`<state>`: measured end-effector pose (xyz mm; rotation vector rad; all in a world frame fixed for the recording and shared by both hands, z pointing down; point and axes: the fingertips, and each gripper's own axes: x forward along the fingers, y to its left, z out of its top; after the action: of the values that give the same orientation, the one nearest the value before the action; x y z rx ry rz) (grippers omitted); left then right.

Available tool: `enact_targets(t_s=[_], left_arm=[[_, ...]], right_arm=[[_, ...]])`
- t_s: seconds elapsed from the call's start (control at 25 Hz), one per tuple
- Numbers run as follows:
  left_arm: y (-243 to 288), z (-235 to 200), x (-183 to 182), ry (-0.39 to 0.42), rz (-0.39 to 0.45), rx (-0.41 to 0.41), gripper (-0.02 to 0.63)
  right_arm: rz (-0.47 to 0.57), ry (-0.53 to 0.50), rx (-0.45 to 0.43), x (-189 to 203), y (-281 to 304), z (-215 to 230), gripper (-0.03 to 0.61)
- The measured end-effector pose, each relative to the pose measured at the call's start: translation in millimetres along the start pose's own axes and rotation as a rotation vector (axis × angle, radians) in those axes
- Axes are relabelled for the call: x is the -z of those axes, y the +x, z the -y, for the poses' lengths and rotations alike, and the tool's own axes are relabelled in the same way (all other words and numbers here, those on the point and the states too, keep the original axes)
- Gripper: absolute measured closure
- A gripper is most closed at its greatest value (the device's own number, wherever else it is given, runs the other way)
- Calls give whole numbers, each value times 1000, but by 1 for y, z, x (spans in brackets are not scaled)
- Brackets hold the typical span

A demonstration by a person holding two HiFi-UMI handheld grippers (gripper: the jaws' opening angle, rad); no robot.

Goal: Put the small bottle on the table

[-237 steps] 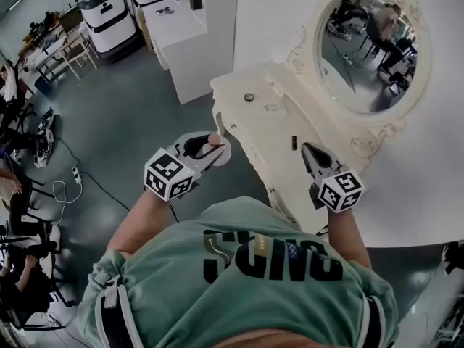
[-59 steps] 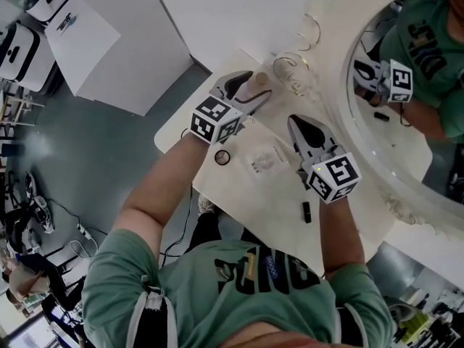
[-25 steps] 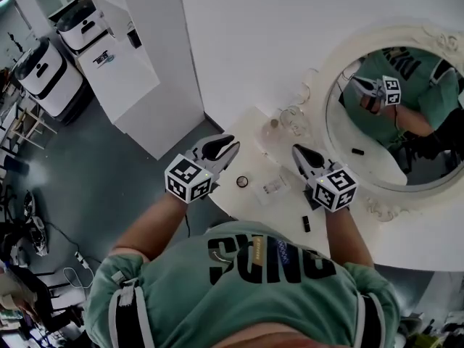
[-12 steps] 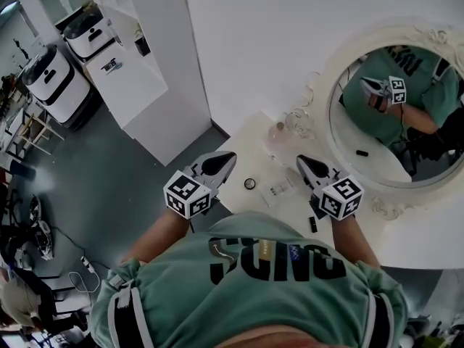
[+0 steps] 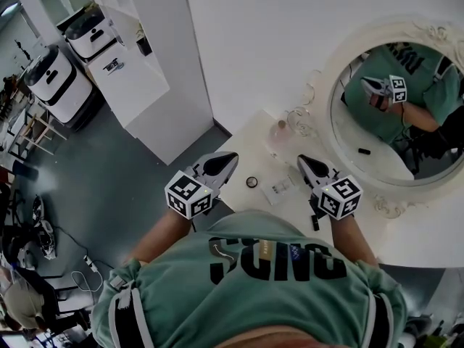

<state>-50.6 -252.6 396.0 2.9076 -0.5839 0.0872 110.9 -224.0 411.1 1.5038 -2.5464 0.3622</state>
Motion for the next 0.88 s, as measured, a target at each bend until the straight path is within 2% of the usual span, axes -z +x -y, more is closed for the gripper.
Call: enact_targets(t_s=[0.2, 0.88], left_arm=[[5, 3, 8, -14, -6, 0, 603], [2, 6, 11, -19, -31, -5, 603]], right_arm=[[-20, -53, -5, 5, 1, -3, 584], [-20, -59, -17, 5, -1, -7, 584]])
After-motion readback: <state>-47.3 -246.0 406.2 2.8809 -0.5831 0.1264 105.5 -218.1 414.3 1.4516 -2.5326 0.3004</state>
